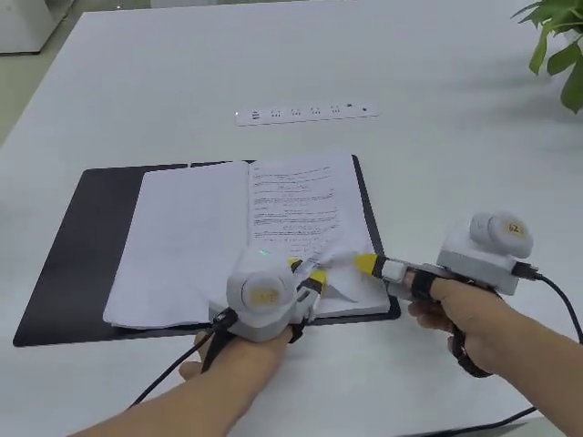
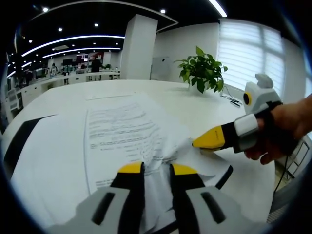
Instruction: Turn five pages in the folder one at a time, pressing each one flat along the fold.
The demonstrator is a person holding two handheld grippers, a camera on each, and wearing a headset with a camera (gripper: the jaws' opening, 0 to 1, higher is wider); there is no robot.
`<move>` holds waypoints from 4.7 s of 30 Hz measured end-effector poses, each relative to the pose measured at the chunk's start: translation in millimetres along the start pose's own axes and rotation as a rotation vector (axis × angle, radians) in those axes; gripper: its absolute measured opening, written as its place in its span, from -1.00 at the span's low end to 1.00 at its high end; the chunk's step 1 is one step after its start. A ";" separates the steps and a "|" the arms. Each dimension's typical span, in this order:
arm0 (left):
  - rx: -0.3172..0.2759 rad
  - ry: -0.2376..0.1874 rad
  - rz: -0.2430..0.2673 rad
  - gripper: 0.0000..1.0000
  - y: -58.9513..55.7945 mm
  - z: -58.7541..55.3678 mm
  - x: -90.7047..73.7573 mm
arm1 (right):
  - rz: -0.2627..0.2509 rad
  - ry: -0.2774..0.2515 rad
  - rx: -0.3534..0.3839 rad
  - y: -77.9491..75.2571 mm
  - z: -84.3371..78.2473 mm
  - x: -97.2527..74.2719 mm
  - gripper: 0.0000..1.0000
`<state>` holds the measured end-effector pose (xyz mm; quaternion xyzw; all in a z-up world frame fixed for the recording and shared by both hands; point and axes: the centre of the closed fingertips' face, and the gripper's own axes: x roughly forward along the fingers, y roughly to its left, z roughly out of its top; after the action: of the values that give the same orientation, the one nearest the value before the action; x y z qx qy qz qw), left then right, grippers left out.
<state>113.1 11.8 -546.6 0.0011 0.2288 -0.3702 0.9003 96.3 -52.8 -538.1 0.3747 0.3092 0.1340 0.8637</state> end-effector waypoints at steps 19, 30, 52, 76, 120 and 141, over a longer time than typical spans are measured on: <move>-0.034 0.058 -0.135 -0.05 -8.8 10.3 -49.0 | -0.005 0.053 0.224 33.9 22.6 -20.9 -1.00; -0.105 -0.067 -0.099 0.01 32.4 42.9 -101.5 | -0.001 0.083 0.190 97.5 25.7 -16.4 -1.00; -0.236 -0.202 0.072 0.12 149.2 50.4 -210.3 | -0.049 0.263 -0.299 234.1 -37.5 75.7 -1.00; -0.299 -0.127 0.181 0.09 204.7 6.1 -237.8 | -0.188 0.553 -0.608 213.9 -129.2 188.8 -1.00; -0.057 0.081 0.251 -0.27 178.1 -37.6 -137.7 | 0.002 0.036 -0.239 142.2 -31.1 111.7 -1.00; -0.010 0.011 0.279 -0.32 180.4 -39.8 -139.6 | 0.037 -0.040 -0.384 106.8 -11.5 136.1 -1.00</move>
<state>130.3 242.5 -554.8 0.0307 0.2333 -0.2402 0.9418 194.2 89.7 -525.2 0.2114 0.2538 0.1990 0.9227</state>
